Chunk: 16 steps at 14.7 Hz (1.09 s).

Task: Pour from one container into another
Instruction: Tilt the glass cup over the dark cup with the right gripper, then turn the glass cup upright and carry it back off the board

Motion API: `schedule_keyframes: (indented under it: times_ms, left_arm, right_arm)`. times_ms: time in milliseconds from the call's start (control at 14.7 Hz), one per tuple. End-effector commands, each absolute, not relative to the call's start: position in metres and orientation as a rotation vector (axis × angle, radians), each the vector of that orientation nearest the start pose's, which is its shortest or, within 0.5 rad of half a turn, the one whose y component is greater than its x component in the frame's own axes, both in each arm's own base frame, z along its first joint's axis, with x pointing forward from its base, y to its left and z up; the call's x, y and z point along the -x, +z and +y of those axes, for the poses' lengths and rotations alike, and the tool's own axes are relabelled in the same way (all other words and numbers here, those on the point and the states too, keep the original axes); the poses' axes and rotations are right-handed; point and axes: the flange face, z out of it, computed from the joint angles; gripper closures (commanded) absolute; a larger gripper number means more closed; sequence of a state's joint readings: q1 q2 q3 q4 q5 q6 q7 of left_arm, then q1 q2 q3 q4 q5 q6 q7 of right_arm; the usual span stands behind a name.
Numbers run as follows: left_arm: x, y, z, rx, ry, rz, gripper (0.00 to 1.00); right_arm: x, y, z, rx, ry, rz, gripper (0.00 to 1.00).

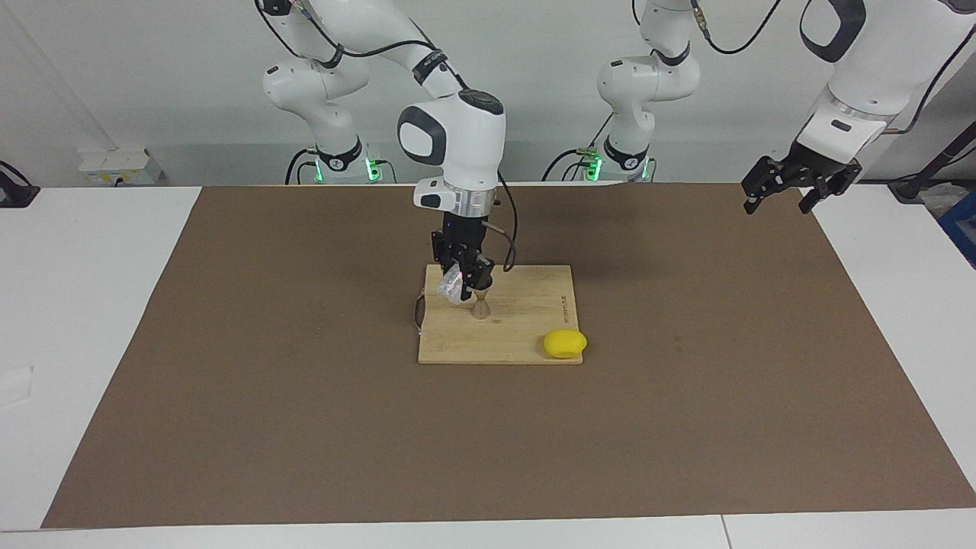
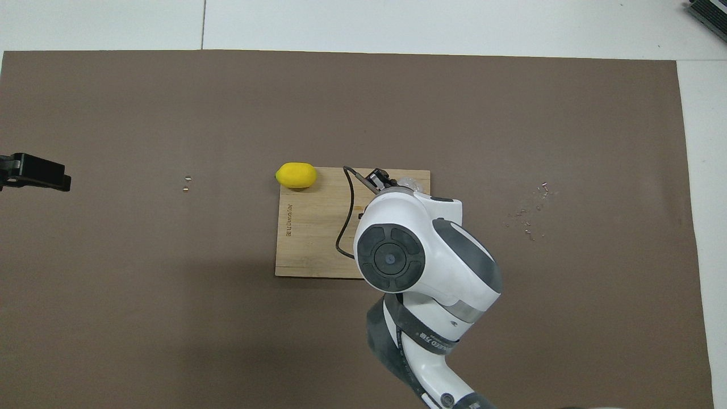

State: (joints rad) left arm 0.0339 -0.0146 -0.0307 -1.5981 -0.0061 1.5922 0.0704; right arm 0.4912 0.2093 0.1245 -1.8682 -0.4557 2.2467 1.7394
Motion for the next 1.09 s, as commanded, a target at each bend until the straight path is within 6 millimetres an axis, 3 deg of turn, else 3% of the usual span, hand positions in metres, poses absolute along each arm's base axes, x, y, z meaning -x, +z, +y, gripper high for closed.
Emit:
schedule_keyframes:
  times_ms: [0, 340, 612, 816, 1020]
  left_arm:
    - [-0.549, 0.626, 0.0, 3.122, -0.059, 0.094, 0.0]
    - [-0.548, 0.626, -0.001, 3.122, -0.062, 0.097, 0.0]
    - [-0.548, 0.625, 0.002, 3.122, -0.059, 0.087, 0.0]
    - [-0.548, 0.626, 0.005, 3.123, -0.061, 0.073, 0.0]
    - [-0.548, 0.626, 0.005, 3.124, -0.064, 0.07, 0.0]
  right_arm:
    - [-0.52, 0.428, 0.346, 2.748, -0.626, 1.316, 0.97]
    - [-0.527, 0.436, 0.34, 2.609, -0.379, 1.493, 0.98]
    - [-0.538, 0.434, 0.324, 2.484, -0.186, 1.632, 0.98]
    - [-0.556, 0.43, 0.293, 2.358, -0.053, 1.762, 0.98]
    - [-0.574, 0.419, 0.243, 2.214, 0.101, 1.888, 0.98]
